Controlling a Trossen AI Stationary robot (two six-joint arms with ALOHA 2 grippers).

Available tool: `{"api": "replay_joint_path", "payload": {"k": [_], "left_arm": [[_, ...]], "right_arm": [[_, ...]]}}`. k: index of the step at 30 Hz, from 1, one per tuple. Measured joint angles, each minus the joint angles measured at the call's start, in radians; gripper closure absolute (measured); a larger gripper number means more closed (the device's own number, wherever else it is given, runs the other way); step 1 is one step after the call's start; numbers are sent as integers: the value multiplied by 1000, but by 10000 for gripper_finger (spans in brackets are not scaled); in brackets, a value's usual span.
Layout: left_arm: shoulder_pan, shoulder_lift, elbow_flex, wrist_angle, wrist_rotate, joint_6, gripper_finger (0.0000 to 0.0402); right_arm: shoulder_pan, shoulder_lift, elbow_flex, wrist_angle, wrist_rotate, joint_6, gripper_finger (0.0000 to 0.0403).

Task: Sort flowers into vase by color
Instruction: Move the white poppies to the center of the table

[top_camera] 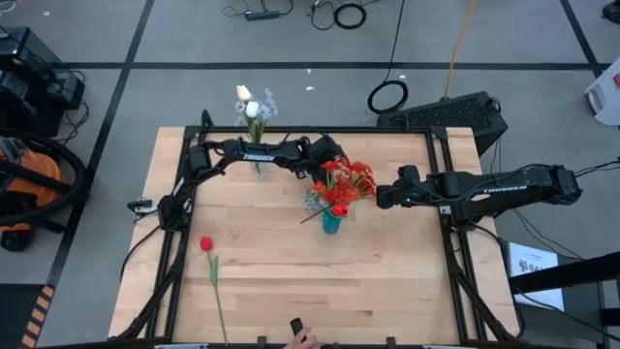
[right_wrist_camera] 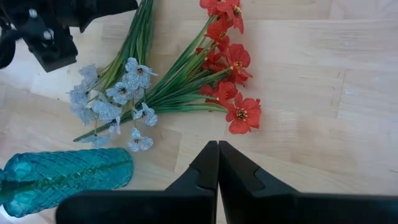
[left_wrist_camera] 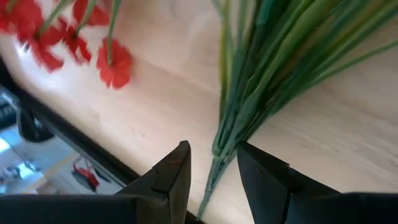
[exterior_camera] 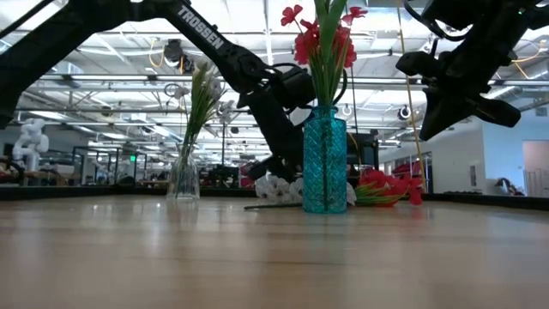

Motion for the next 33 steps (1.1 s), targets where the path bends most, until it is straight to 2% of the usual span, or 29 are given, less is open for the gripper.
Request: {"api": "replay_joint_path", "payload": {"k": [4, 9, 11, 16, 22, 33], "left_arm": [[-10, 0, 0, -20, 7, 82, 263], [-14, 5, 0, -49, 4, 99, 274], [-17, 6, 0, -65, -11, 96, 297], [-19, 6, 0, -86, -1, -24, 389], [-19, 2, 0, -96, -37, -106, 398], [-8, -107, 0, -205, -69, -214, 400]], "right_arm": [[0, 0, 0, 0, 0, -1, 401], [0, 0, 0, 0, 9, -3, 401], [0, 0, 0, 0, 11, -3, 401], [0, 0, 0, 0, 11, -3, 401], [0, 0, 0, 0, 30, -4, 401], [0, 1, 0, 0, 31, -26, 401]]}}
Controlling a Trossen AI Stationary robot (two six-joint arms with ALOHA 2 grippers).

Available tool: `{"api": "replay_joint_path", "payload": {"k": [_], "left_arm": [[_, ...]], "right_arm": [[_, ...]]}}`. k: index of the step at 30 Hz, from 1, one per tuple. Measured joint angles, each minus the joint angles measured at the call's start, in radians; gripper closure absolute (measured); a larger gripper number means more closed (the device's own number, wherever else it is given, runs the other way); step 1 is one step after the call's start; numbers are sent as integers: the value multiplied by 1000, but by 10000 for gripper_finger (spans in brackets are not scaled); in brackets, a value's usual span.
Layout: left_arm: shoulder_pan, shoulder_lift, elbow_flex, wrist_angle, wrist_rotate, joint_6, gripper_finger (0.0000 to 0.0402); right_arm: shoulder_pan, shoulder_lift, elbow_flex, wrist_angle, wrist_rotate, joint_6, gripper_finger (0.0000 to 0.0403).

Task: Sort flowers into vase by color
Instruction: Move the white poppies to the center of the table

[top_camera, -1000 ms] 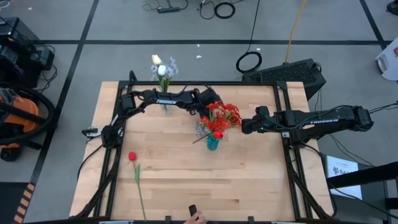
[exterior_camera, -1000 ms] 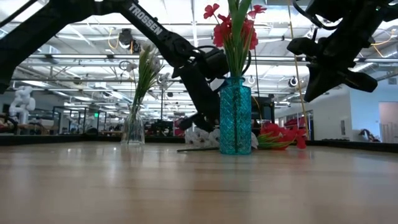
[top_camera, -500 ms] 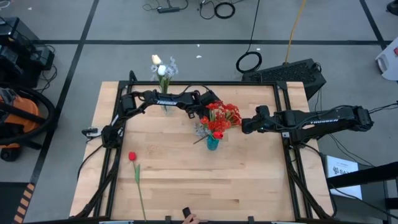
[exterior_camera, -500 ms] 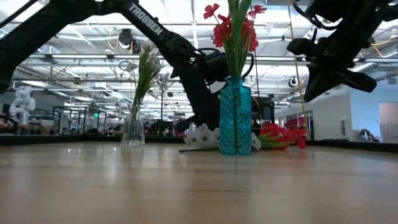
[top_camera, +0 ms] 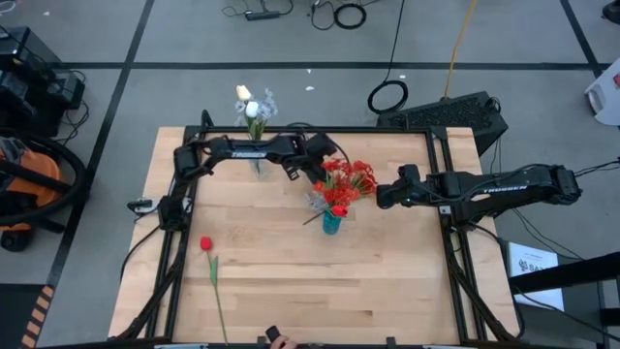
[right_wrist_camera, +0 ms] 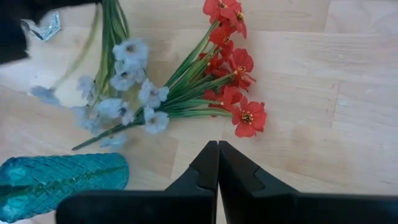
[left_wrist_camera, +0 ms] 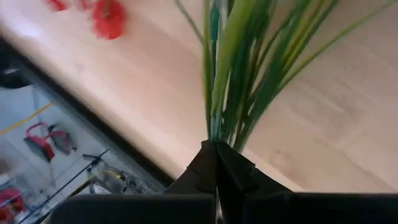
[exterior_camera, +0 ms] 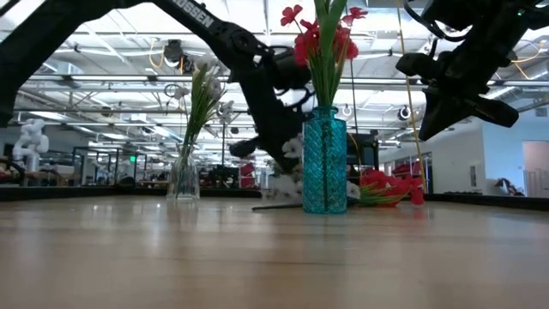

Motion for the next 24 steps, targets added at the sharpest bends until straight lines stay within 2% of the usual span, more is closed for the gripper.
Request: {"api": "replay_joint_path", "payload": {"k": [7, 16, 24], "left_arm": [[13, -84, 0, -18, -6, -5, 401], [23, -135, 0, -47, 14, -98, 401], [23, -136, 0, -2, -109, -104, 401]], "right_arm": [[0, 0, 0, 0, 23, -4, 401], [0, 0, 0, 0, 27, -4, 401], [0, 0, 0, 0, 27, -4, 401]]}}
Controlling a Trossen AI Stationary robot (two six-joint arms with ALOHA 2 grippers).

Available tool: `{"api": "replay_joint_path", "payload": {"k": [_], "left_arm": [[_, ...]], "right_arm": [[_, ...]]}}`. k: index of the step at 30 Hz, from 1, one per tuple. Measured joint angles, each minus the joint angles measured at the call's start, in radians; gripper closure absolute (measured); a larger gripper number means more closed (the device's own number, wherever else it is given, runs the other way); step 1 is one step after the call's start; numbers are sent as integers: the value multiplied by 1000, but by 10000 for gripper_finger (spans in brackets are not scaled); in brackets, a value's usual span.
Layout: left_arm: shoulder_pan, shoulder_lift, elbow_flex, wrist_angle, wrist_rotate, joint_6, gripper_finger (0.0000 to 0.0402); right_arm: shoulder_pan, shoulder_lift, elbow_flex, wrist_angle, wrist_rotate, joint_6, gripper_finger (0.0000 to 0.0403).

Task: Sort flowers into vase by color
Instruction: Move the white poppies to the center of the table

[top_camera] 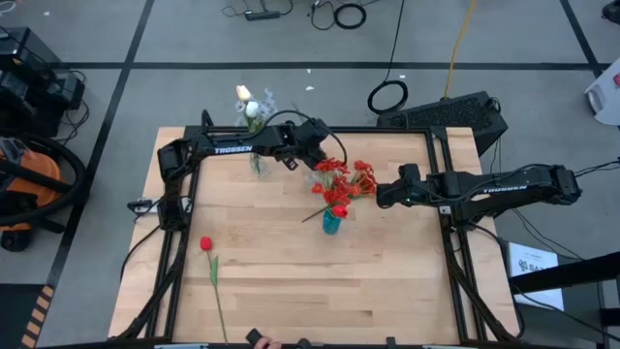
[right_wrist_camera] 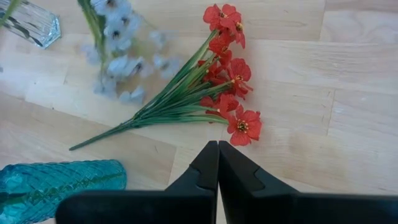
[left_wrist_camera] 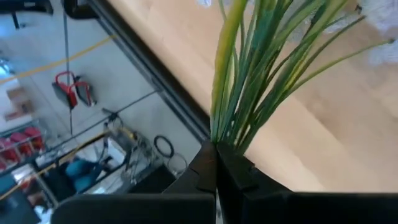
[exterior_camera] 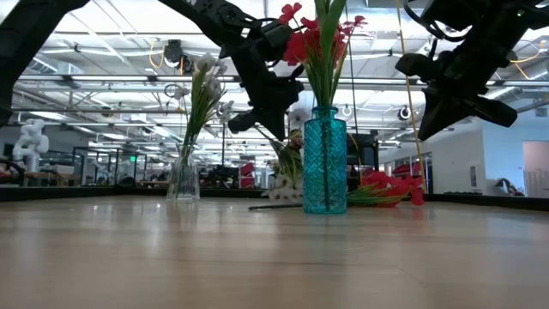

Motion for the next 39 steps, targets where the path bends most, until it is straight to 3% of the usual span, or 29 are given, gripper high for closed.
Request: {"api": "replay_joint_path", "payload": {"k": [9, 27, 39], "left_arm": [[0, -20, 0, 119, -93, 6, 401], [-5, -251, 1, 393, -196, 46, 402], [-35, -470, 1, 418, -311, -237, 402]], "right_arm": [[0, 0, 0, 0, 0, -18, 401], [0, 0, 0, 0, 22, -23, 401], [0, 0, 0, 0, 27, -85, 401]]}}
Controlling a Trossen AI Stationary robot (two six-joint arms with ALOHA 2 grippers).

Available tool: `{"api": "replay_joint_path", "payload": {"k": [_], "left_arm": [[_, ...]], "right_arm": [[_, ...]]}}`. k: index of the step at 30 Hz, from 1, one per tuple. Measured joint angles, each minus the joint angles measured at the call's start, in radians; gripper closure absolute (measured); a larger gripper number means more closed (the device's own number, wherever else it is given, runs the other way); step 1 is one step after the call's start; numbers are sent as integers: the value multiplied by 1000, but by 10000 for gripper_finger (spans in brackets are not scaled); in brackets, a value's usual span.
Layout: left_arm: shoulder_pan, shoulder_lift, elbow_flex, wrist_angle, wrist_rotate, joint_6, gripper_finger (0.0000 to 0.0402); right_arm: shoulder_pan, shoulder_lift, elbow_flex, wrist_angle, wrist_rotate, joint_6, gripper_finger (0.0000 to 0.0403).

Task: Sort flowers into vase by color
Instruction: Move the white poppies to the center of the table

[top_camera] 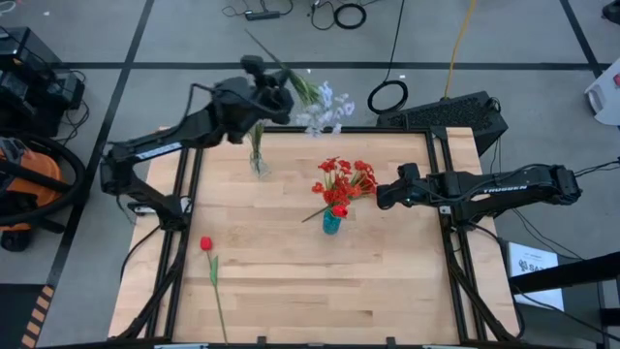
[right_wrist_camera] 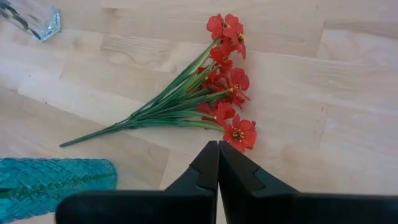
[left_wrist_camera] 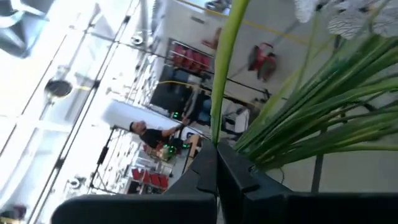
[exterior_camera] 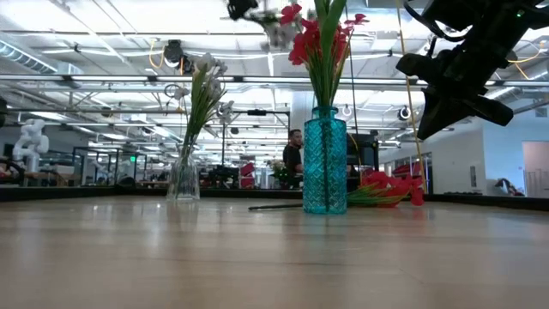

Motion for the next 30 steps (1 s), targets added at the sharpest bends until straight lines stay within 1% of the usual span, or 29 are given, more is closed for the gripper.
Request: {"api": "replay_joint_path", "payload": {"k": [3, 6, 8, 13, 17, 18, 22, 27, 30], "left_arm": [[-33, -55, 0, -5, -60, -74, 402], [-87, -101, 0, -3, -178, -150, 402], [-134, -123, 0, -8, -296, -188, 402], [-277, -136, 0, -10, -631, -262, 402], [-410, -121, 0, -10, -842, -283, 402], [-439, -116, 0, -11, -864, -319, 402], [-550, -104, -2, -14, -880, -464, 402], [-629, -96, -2, -124, -872, -700, 402], [-681, -88, -2, -146, -864, -818, 402]], "right_arm": [[0, 0, 0, 0, 0, -21, 401], [0, 0, 0, 0, -1, -45, 401], [0, 0, 0, 0, -3, -60, 401], [0, 0, 0, 0, -4, -105, 401], [0, 0, 0, 0, -4, -136, 401], [0, 0, 0, 0, -5, -145, 401], [0, 0, 0, 0, -6, -177, 401], [0, 0, 0, 0, -25, -216, 401], [0, 0, 0, 0, -40, -244, 401]]}}
